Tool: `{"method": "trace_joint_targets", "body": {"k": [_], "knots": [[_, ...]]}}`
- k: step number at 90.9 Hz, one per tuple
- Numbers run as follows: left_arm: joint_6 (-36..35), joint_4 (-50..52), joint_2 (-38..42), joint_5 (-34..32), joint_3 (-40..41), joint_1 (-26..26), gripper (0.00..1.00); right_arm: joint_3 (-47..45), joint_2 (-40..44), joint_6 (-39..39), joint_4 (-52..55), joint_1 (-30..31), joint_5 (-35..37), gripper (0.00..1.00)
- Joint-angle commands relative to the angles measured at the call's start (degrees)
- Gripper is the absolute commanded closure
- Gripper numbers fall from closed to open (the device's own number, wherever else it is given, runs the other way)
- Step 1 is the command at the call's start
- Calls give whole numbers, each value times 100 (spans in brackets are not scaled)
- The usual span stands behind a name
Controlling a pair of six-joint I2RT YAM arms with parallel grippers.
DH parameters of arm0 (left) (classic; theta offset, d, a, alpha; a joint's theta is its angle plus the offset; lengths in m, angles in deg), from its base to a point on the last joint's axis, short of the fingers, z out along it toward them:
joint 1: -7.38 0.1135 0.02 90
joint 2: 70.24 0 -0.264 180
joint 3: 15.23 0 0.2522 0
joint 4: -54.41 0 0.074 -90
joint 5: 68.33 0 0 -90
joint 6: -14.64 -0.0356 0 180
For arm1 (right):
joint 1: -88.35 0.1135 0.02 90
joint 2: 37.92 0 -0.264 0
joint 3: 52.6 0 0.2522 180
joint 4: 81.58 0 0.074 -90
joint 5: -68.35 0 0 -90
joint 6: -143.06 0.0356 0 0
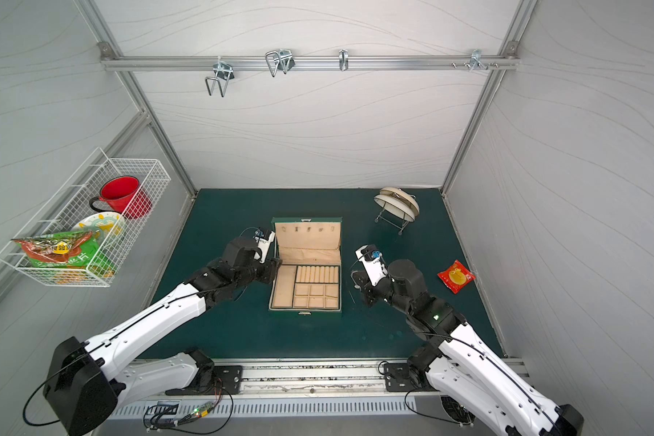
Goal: Put jewelry chain into jewelry box
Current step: Open the fastener on the jewelry box.
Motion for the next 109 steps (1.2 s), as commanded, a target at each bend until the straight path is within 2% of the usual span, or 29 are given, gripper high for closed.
{"method": "trace_joint_targets", "body": {"k": [1, 10, 21, 31, 55, 76, 109], "knots": [[-2289, -1753, -274, 916, 59, -18, 52, -74, 60, -38, -258, 23, -263, 100], [-3255, -2550, -779, 1408, 20, -10, 52, -86, -22, -47, -405, 18, -348, 100], [-3960, -2484, -1571, 1234, -569, -5, 55, -10, -146, -85, -531, 18, -529, 100], [-4359, -3201, -2084, 1021, -689, 29, 56, 12, -225, -85, -663, 18, -713, 100], [-4612, -3442, -2642, 1078, -1220, 186, 54, -13, -218, -91, -736, 18, -869, 100], [-4734, -3264, -2844, 1279, -1473, 197, 55, -75, -206, -98, -799, 19, -899, 100], [-4963, -2466, -3085, 1674, -1915, 199, 73, -140, -191, -113, -792, 19, -832, 100]]}}
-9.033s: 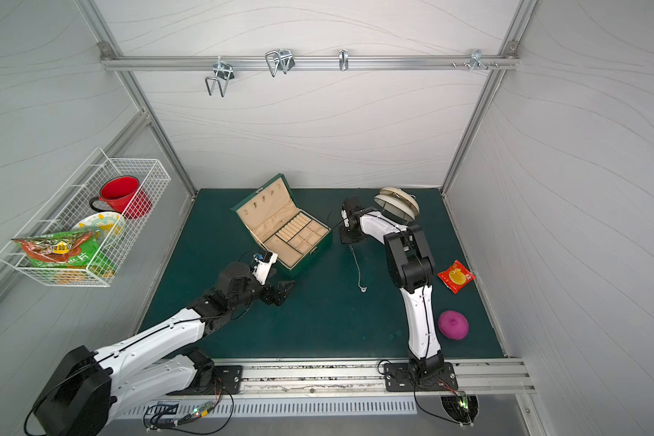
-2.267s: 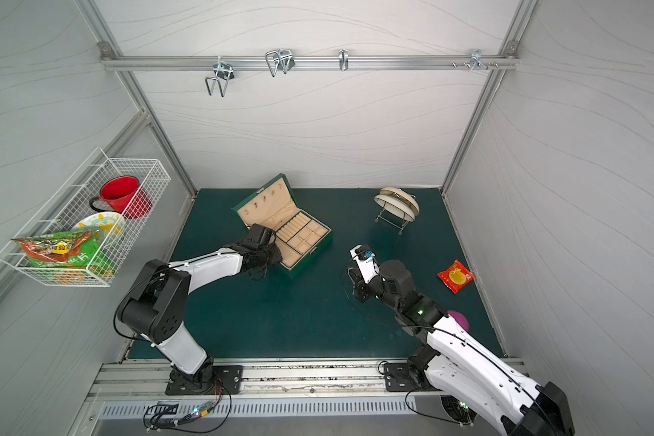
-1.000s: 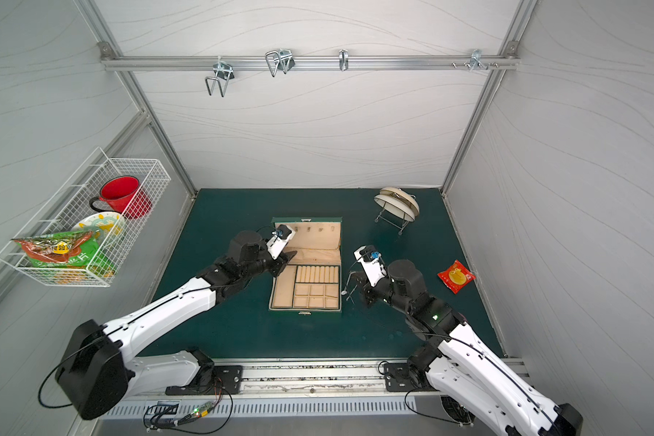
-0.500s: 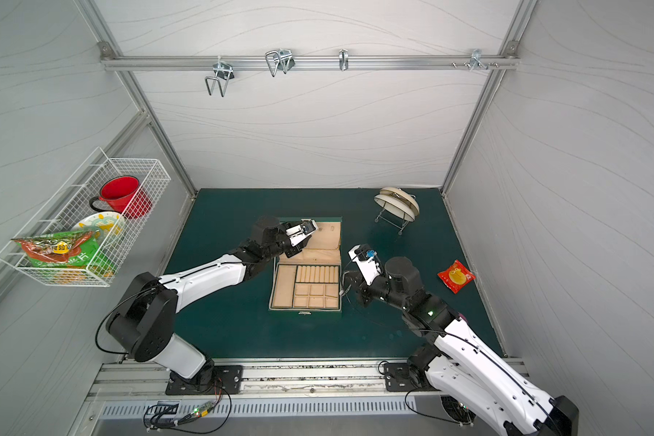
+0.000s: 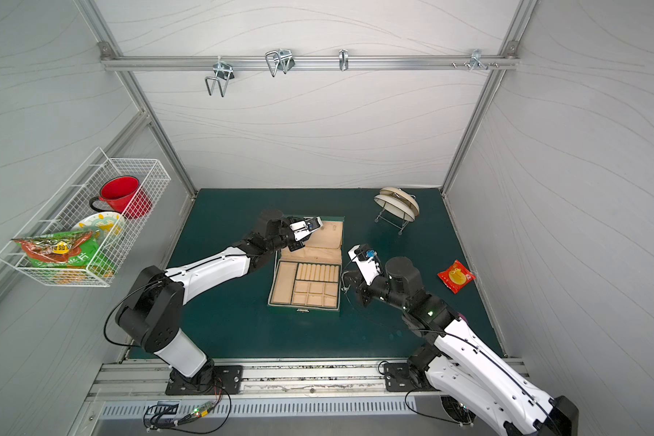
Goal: Put jewelry chain into jewelry box
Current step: Open the fastener on the jewelry box.
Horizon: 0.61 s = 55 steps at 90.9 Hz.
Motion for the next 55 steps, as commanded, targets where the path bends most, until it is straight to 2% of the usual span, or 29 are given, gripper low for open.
{"method": "trace_joint_targets", "body": {"k": [1, 16, 27, 55], "knots": [[-151, 206, -152, 277, -378, 6, 73, -47, 58, -92, -150, 19, -18, 100], [-204, 359, -234, 242, -484, 21, 80, -48, 61, -101, -133, 21, -2, 100], [-205, 442, -204, 186, -462, 26, 100, -65, 91, -98, -126, 18, 20, 100], [16, -237, 286, 198, 570, 24, 100, -76, 78, -107, -145, 19, 43, 100]]}}
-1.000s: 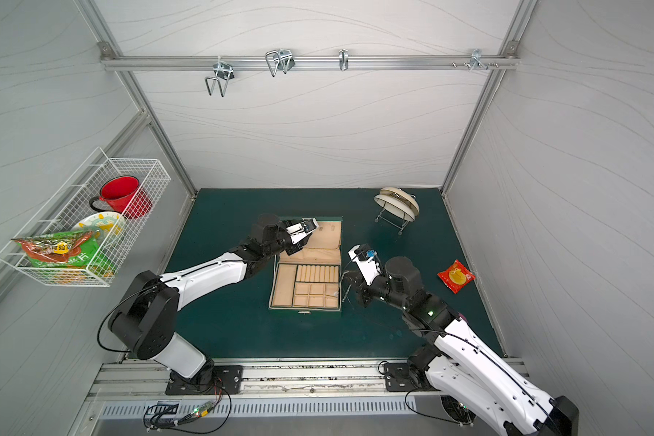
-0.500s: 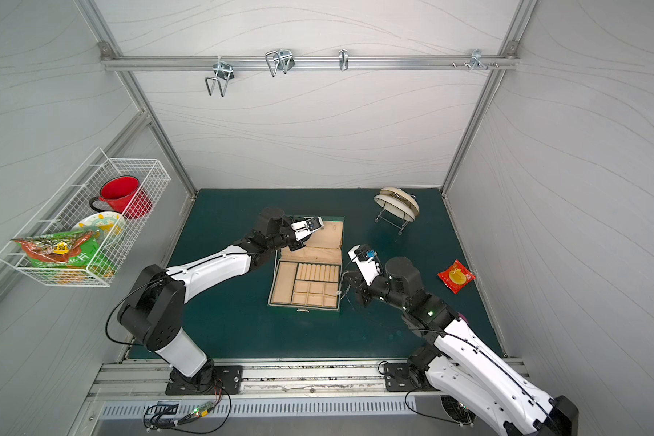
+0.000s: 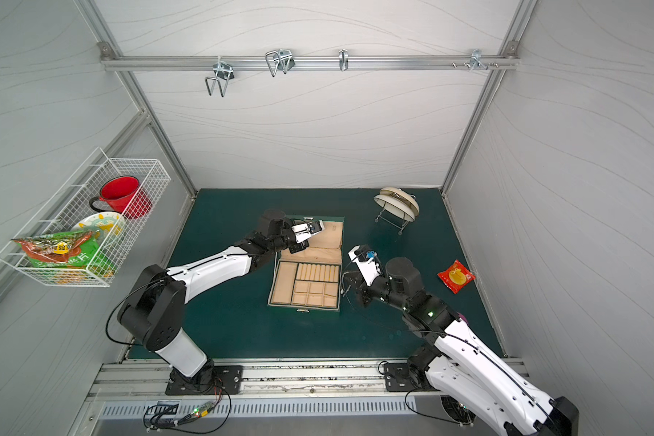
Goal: Put jewelry chain into jewelry box
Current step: Open the fastener on the jewelry box.
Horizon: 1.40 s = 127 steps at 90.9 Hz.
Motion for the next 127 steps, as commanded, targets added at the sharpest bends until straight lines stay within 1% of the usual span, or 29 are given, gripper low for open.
{"method": "trace_joint_targets", "body": {"k": [1, 14, 29, 41, 55, 65, 74, 78, 81, 86, 92, 94, 96, 99, 101, 105, 111, 118, 127], "knots": [[128, -258, 244, 66, 420, 19, 100, -49, 46, -65, -147, 19, 21, 100], [86, -267, 302, 30, 717, 9, 100, -59, 42, -58, -163, 19, 13, 100], [-47, 25, 127, -90, 704, -6, 100, -70, -24, -59, -188, 18, 4, 100], [-362, 236, -75, -505, 693, -86, 100, -62, -76, -66, -196, 18, 27, 100], [-736, 225, -225, -941, 684, -197, 100, -61, -80, -68, -204, 19, 36, 100], [-688, 74, -158, -926, 748, -198, 100, -53, -79, -66, -195, 19, 56, 100], [-448, -83, 11, -775, 747, -197, 100, -29, -78, -57, -196, 18, 54, 100], [-204, -167, 131, -715, 710, -200, 92, 1, -74, -56, -189, 18, 49, 100], [-22, -149, 248, -640, 662, -202, 83, 27, -87, -61, -174, 18, 46, 100], [293, -52, 483, -505, 555, -197, 62, 83, -88, -50, -145, 18, 53, 100], [626, 142, 831, -299, 457, -200, 44, 156, -123, -55, -85, 18, 97, 100], [718, 203, 947, -205, 438, -202, 33, 187, -136, -54, -64, 18, 115, 100], [831, 260, 1086, -116, 436, -200, 24, 214, -165, -56, -39, 18, 133, 100], [995, 348, 1290, 19, 449, -195, 14, 260, -193, -57, 8, 19, 144, 100], [1124, 393, 1440, 107, 471, -192, 9, 292, -230, -59, 21, 19, 155, 100], [1401, 457, 1740, 239, 566, -192, 5, 354, -299, -57, 66, 19, 192, 100], [1962, 357, 2136, 446, 811, -190, 4, 449, -399, -57, 135, 23, 256, 100], [2775, 254, 2649, 740, 1117, -193, 6, 576, -512, -72, 225, 28, 305, 100], [3866, 168, 3107, 1047, 1440, -197, 11, 732, -660, -79, 321, 42, 366, 100]]}}
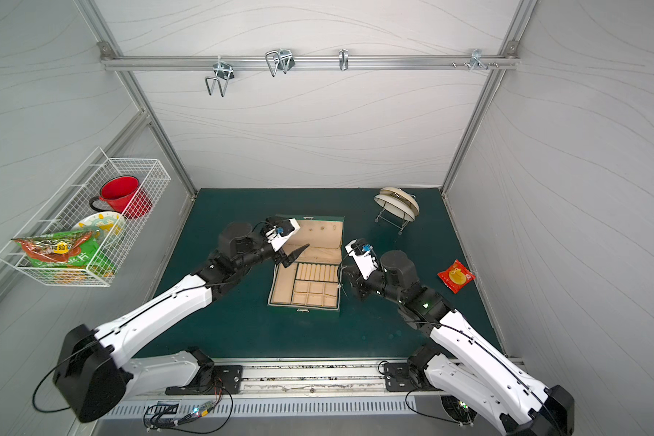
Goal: Put jewelry chain into jewelry box
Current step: Open the fastener on the jewelry box, then hang the necklace on the jewelry box clasp.
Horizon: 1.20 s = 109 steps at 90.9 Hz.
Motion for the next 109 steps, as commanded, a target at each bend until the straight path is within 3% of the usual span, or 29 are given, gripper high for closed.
{"method": "trace_joint_targets", "body": {"k": [1, 19, 36, 76, 109], "knots": [[1633, -167, 337, 649, 352, -7, 12, 298, -127, -39, 192, 46, 159, 100], [2985, -678, 460, 1431, 842, -116, 20, 690, -592, -64, 302, 164, 226, 100], [3069, -957, 22, 1509, 940, -323, 21, 1055, -1122, -110, 312, 523, 493, 100], [2987, -1494, -700, 1822, 1003, -420, 39, 1578, -1969, -68, 178, 1048, 802, 100], [2991, -2049, -1014, 1710, 1090, -417, 76, 1705, -2218, -82, 122, 1071, 845, 100]]}}
